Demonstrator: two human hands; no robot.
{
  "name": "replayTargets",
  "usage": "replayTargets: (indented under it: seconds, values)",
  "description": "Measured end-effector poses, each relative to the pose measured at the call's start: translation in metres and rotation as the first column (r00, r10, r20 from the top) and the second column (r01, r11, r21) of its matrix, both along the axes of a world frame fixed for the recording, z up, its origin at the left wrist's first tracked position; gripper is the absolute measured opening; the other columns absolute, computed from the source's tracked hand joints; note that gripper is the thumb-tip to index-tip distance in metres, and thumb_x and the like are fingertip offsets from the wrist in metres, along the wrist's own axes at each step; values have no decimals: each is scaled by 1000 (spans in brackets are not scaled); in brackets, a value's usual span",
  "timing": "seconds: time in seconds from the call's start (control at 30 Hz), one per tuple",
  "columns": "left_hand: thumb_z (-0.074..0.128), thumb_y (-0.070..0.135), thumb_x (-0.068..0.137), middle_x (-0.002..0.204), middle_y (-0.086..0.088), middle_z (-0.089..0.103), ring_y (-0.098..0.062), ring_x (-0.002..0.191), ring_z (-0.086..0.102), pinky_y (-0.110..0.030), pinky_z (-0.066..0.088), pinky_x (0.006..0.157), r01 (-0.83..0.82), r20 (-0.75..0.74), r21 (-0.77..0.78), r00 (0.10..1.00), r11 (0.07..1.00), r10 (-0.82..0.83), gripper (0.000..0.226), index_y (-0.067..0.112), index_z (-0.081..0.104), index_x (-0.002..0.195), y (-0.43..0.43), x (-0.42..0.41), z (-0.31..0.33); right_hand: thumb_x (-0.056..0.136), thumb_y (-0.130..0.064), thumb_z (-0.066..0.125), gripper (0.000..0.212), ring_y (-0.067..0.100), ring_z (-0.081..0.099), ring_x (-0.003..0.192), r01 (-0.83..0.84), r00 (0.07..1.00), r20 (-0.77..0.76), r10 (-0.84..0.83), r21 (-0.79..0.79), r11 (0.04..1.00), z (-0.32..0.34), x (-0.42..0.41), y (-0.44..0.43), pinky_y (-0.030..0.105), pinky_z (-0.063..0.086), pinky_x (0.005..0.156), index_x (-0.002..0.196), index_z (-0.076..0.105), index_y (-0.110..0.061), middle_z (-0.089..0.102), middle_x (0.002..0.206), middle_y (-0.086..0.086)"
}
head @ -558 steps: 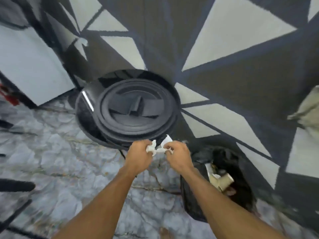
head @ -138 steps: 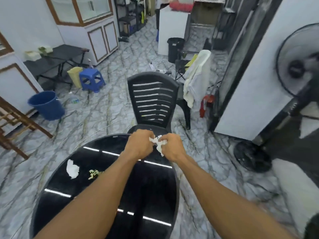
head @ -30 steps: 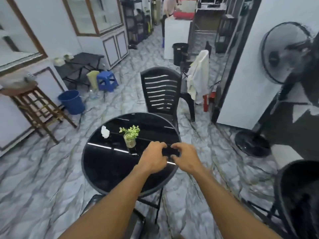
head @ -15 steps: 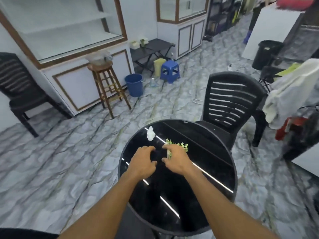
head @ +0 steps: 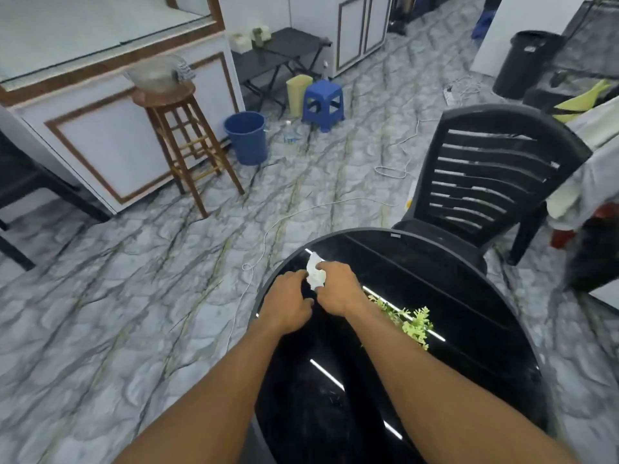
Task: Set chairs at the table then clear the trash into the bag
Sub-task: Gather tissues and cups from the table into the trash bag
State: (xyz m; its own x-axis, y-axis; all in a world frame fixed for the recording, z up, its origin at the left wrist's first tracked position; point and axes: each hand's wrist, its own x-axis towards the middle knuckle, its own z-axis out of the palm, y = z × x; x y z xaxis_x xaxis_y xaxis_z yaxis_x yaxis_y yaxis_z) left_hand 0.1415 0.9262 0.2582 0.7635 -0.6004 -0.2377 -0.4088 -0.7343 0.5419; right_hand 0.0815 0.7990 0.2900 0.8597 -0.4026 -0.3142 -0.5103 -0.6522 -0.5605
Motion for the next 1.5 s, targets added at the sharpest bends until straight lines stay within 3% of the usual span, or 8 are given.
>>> replayTargets:
  seconds: [0.17, 0.3, 0.5, 0.87, 0.97, 1.2, 1.3, 1.5]
  values:
    - [64, 15, 73, 95, 5, 63, -18, 89, 59, -37, 53, 74, 74, -8, -56, 997, 996, -75, 26, 22, 58, 97, -18, 27, -27, 82, -8, 69, 37, 32, 61, 112, 31, 998, -47, -32, -30, 999, -35, 25, -1, 42, 53, 92, 119, 60, -9, 62, 120, 11]
    - [60, 9, 71, 95, 2, 66, -20, 90, 63, -36, 55, 77, 153, -20, -68, 988, 986, -155, 33, 18, 62, 103, -22, 31, -47, 78, -6, 66, 27, 26, 65, 94, 102, 993, -69, -99, 39, 994, -57, 32, 5, 37, 57, 79, 104, 63, -10, 67, 102, 7]
    - [57, 9, 87, 72, 5, 64, -16, 72, 61, -40, 54, 67, 89, -4, -159, 996, 983, -90, 13, 17, 63, 79, -11, 20, -54, 80, -12, 64, 9, 20, 69, 81, 265, 963, -4, -269, 198, 944, -65, 18, 13, 41, 62, 76, 81, 74, -10, 72, 85, 7]
    - [51, 24, 86, 84, 11, 69, -16, 83, 63, -41, 54, 72, 168, 178, -375, 978, 912, -107, 20, 29, 67, 96, -37, -26, 51, 73, -11, 71, 17, 21, 69, 81, 306, 900, 252, -356, 217, 927, 47, -44, -18, 37, 61, 70, 82, 79, -23, 73, 79, 4]
    - [58, 26, 88, 79, 13, 66, -13, 78, 62, -39, 53, 69, 263, 217, -365, 957, 893, -193, 9, 33, 63, 90, -50, -63, 75, 75, -10, 69, 20, 24, 63, 96, 333, 873, 302, -382, 203, 921, 68, -97, -34, 31, 56, 73, 82, 78, -26, 72, 86, 2]
    - [64, 22, 86, 84, 13, 70, -12, 82, 58, -37, 50, 75, 518, 304, -348, 851, 781, -429, 15, 30, 70, 96, -83, -235, 116, 79, -10, 77, 33, 13, 71, 87, 431, 791, 383, -478, 206, 878, 103, -310, -51, 25, 57, 81, 111, 75, -15, 77, 91, 1]
    - [64, 20, 84, 85, 10, 72, -16, 81, 61, -41, 52, 75, 599, 285, -372, 801, 709, -527, 18, 27, 72, 98, -91, -337, 124, 79, -4, 72, 23, 12, 70, 78, 476, 765, 403, -503, 173, 862, 107, -419, -47, 27, 57, 73, 98, 79, -15, 75, 82, -4]
    - [66, 26, 82, 79, 8, 69, -14, 75, 63, -45, 54, 69, 769, 201, -396, 606, 502, -769, 10, 25, 68, 92, -111, -539, 132, 78, 5, 65, 24, 2, 61, 66, 743, 580, 375, -723, 120, 659, 118, -631, -25, 13, 45, 62, 94, 79, -8, 70, 78, 1]
